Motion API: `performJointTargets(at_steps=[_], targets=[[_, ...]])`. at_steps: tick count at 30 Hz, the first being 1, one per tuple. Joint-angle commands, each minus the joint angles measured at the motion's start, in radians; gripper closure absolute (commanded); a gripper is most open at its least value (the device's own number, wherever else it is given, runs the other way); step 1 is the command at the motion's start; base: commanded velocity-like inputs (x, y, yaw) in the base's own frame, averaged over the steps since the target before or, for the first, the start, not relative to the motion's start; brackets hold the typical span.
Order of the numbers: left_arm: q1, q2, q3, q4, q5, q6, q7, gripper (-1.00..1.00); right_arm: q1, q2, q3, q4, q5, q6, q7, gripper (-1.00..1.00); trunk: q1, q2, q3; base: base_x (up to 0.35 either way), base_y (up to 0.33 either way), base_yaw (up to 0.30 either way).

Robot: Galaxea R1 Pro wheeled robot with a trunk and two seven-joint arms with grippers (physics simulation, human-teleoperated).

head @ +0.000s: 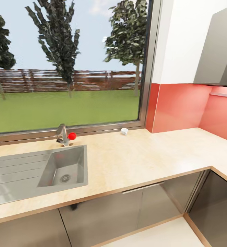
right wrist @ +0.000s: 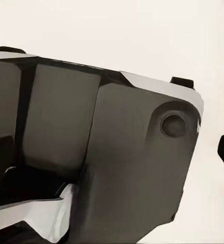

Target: Set up a coffee station on the kitchen countertop: keep the coffee maker on the countertop, move the bottle of coffee from the kitchen shelf to the counter next to the coffee maker, place a paper coffee filter on top of the coffee maker, put the saucer next to the coffee maker with the coffee cup on the saucer, and place the electric kettle next to the coffee maker.

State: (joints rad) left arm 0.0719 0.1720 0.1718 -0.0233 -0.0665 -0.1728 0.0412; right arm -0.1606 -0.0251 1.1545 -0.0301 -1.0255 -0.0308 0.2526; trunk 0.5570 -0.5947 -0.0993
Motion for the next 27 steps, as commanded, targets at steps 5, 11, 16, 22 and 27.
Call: performJointTargets(at_steps=[5,11,16,22,27], targets=[[0.000,0.000,0.007,-0.001,-0.007,-0.001,0.003,-1.00,0.000,-0.048,0.010,0.000,-0.005,0.000,-0.027,-1.00,0.000,-0.001,-0.001,0.000,-0.290,0.000],[0.000,0.000,0.009,-0.001,-0.007,-0.002,0.003,-1.00,0.000,-0.116,0.014,0.001,0.000,0.002,-0.029,-1.00,0.000,-0.001,-0.001,0.000,-0.290,0.000],[0.000,0.000,0.010,-0.001,-0.006,-0.002,0.003,-1.00,0.000,-0.126,0.014,0.000,0.001,0.002,-0.027,-1.00,0.000,-0.001,-0.002,0.000,-0.290,0.019],[0.000,0.000,0.012,0.000,-0.006,-0.002,0.003,-1.00,0.000,-0.125,0.014,-0.001,0.007,0.002,-0.027,-1.00,0.000,-0.001,-0.007,0.000,-0.290,0.198],[0.000,0.000,0.012,-0.001,-0.005,-0.002,0.003,-1.00,0.000,-0.125,0.014,-0.001,0.008,0.003,-0.027,-1.00,0.000,-0.001,-0.012,0.000,-0.290,0.217]])
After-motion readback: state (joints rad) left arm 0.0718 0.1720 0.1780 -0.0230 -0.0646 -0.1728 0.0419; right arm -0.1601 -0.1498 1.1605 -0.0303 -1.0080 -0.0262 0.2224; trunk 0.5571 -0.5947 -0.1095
